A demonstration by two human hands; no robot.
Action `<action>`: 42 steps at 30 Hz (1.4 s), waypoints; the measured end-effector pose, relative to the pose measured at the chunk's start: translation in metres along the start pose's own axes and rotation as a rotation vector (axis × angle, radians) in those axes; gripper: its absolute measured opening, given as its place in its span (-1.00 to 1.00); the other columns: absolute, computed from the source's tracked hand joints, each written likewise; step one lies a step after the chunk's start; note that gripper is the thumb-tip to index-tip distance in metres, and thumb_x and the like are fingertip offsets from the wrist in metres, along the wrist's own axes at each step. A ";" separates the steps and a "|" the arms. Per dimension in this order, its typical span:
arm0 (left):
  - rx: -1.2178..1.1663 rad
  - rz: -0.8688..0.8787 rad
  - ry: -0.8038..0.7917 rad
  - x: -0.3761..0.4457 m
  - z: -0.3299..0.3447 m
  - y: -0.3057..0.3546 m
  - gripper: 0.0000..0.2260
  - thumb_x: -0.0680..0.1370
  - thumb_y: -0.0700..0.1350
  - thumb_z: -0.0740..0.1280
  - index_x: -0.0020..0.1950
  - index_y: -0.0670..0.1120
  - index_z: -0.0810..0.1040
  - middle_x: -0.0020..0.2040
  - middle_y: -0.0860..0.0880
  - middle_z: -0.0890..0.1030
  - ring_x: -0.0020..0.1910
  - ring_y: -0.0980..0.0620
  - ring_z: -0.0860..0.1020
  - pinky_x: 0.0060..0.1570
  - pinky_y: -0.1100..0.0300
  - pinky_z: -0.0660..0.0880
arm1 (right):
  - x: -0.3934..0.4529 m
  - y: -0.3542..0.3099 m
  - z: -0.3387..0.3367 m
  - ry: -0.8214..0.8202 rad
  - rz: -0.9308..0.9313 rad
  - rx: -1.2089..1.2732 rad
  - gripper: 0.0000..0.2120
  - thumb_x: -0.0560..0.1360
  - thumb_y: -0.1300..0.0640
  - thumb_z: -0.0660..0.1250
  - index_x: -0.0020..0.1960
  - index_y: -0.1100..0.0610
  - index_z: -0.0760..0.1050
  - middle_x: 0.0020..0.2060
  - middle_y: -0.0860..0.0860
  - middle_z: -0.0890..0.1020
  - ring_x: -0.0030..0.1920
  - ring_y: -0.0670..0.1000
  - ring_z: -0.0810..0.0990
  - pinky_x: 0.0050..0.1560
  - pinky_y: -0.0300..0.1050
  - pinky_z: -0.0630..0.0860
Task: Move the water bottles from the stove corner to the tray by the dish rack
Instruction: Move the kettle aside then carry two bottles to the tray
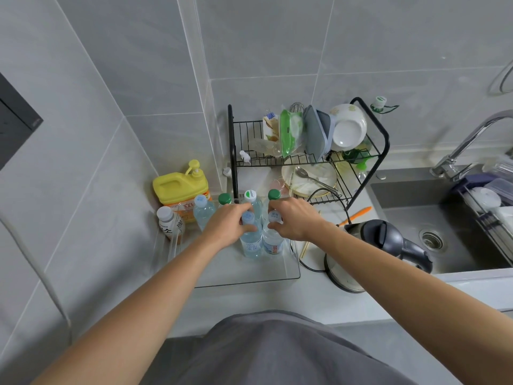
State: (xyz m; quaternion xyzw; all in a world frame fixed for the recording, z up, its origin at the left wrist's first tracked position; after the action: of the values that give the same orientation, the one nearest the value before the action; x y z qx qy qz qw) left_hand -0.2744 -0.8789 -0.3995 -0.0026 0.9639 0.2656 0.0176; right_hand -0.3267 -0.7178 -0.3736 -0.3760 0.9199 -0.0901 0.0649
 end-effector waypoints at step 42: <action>0.306 0.454 0.229 -0.006 0.026 0.323 -0.46 0.60 0.21 0.19 0.54 0.03 0.43 0.53 -0.10 0.44 0.55 -0.16 0.32 0.38 -0.17 0.40 | -0.326 0.132 -0.124 0.621 0.749 0.040 -0.27 0.48 -0.20 0.34 0.59 -0.02 0.29 0.47 0.00 0.44 0.50 0.11 0.33 0.50 0.14 0.32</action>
State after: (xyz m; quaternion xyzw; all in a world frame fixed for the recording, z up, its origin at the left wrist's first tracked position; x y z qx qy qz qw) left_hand -0.2723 -0.5883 -0.2568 0.1859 0.9644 0.1123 -0.1510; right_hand -0.2089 -0.3814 -0.2643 0.0267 0.9660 -0.1862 -0.1775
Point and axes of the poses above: each hand's wrist, its own x-axis towards the middle knuckle, its own z-axis out of the palm, y = z × x, the point moved 6 cm from there along x, towards the middle knuckle
